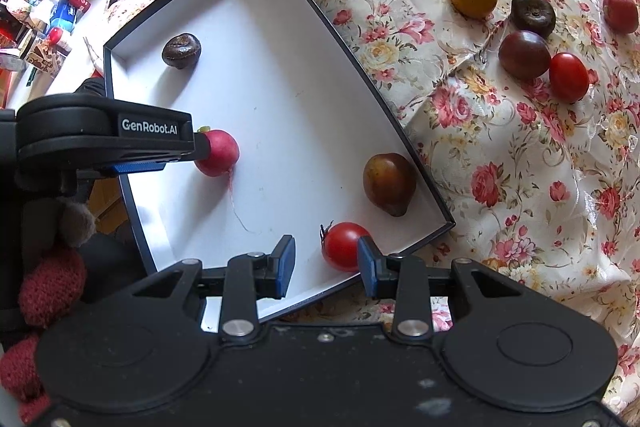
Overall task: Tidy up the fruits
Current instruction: 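Carry the radish into the box and release it while the right gripper releases the tomato there, then grasp the large red fruit with the right gripper while the left gripper grasps a small tangerine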
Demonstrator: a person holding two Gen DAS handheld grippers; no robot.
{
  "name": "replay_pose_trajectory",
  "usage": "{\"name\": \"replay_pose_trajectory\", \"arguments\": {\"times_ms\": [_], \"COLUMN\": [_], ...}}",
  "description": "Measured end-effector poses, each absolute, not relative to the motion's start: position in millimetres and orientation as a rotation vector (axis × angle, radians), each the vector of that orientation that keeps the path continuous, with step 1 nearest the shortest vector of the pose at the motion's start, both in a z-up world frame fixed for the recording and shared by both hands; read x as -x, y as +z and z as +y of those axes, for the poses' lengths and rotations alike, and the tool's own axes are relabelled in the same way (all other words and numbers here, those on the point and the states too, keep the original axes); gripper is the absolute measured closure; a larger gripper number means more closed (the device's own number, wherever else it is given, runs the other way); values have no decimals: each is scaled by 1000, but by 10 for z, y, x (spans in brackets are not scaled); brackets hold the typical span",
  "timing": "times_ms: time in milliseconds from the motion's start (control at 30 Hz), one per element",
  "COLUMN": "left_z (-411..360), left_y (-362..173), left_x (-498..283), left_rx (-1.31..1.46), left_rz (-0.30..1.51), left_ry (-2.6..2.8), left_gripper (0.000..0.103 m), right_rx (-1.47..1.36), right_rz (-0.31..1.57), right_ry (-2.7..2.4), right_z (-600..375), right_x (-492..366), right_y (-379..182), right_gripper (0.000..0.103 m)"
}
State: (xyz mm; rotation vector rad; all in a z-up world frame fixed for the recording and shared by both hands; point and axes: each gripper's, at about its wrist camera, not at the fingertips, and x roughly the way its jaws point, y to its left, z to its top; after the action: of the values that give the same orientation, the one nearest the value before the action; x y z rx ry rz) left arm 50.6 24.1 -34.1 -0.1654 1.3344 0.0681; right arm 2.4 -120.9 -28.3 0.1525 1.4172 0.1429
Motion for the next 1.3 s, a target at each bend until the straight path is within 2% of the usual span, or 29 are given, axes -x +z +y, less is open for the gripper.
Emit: {"name": "replay_pose_trajectory", "arguments": {"times_ms": [67,100,133,200,467,667,833,1300], "left_z": [241,237,230,205,9,-204,-398,-1082], "left_y": [-336,-327,-315,-280,-148,-53,18,128], "left_x": [-503,-498,-492,-479,-501,-550,-694,-1278], "left_rx": [163,160,154,137,53,-18,-32,-9], "left_rz": [1331,1327,1320,1304,1270,1271,1301,1338], "left_ry": [71,71,71,71,30,-16,-84,-257], "left_gripper": [57,57,57,57,57,57,57,57], "right_rx": [-138,-131,-124,-101,-157,-194,-227,-163], "right_rz": [1414,1407,1393,1357,1248,1269,1303,1254], "right_ry": [133,122,109,73,-118,-301,-305,-267], "right_z": [-1214,-1228,-1251,-1320,-2048,-2843,-3334,-3656], "right_x": [-26,-31,-35,-57,-325,-708,-1027,-1628], "right_y": [-258,-236,-197,-107,277,229,127,-241], "right_gripper": [60,52,49,48,34,33,37,40]}}
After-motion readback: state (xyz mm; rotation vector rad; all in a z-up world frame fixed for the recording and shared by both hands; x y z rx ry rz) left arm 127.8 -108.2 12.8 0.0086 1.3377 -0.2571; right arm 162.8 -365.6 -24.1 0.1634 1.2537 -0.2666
